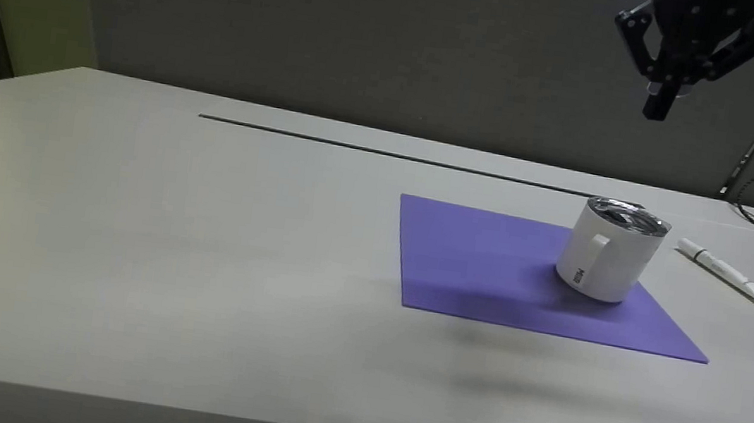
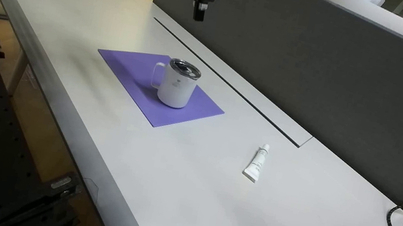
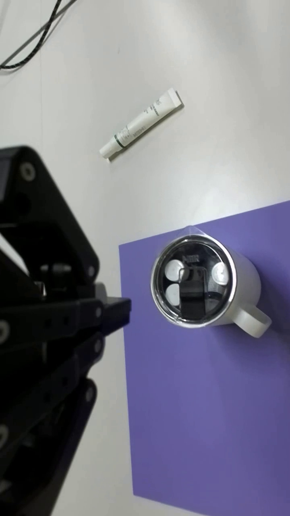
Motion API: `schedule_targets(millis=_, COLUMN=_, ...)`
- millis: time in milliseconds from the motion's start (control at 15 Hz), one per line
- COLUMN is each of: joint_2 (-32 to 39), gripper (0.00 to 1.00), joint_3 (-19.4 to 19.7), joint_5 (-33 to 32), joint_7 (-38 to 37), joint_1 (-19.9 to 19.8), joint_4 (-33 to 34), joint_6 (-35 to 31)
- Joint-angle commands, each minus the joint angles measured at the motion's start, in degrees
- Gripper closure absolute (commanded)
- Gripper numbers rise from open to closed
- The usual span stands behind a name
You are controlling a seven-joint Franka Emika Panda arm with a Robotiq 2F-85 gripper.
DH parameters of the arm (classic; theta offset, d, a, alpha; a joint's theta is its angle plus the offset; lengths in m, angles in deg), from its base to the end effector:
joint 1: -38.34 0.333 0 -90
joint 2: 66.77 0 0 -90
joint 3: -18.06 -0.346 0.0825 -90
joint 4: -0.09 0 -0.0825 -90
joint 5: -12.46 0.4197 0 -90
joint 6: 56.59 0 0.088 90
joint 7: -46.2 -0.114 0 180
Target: Open the nozzle of the thermocup
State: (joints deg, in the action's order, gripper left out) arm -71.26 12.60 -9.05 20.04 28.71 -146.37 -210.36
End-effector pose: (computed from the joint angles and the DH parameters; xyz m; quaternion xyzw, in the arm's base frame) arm 0.4860 -0.0253 0.3096 0.9843 -0.1028 0.1180 0.0819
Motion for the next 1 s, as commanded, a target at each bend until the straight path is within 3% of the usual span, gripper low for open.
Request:
schedule_targets(millis=0, joint_2=5.63, gripper=1.0, joint_3=2.64, joint_5=-4.42, joint_7=-4.73, joint_1=1.18, joint_4=2.45, joint_6=-3.56)
schedule_targets(millis=400, joint_2=10.77, gripper=1.0, joint_3=8.08, joint_5=-5.75, joint_7=-7.12, joint_1=5.68, joint_4=2.97, joint_6=-5.3)
schedule_targets(millis=933, joint_2=14.17, gripper=1.0, joint_3=13.81, joint_5=-3.0, joint_7=-5.73, joint_1=9.98, joint_4=2.12, joint_6=-11.06)
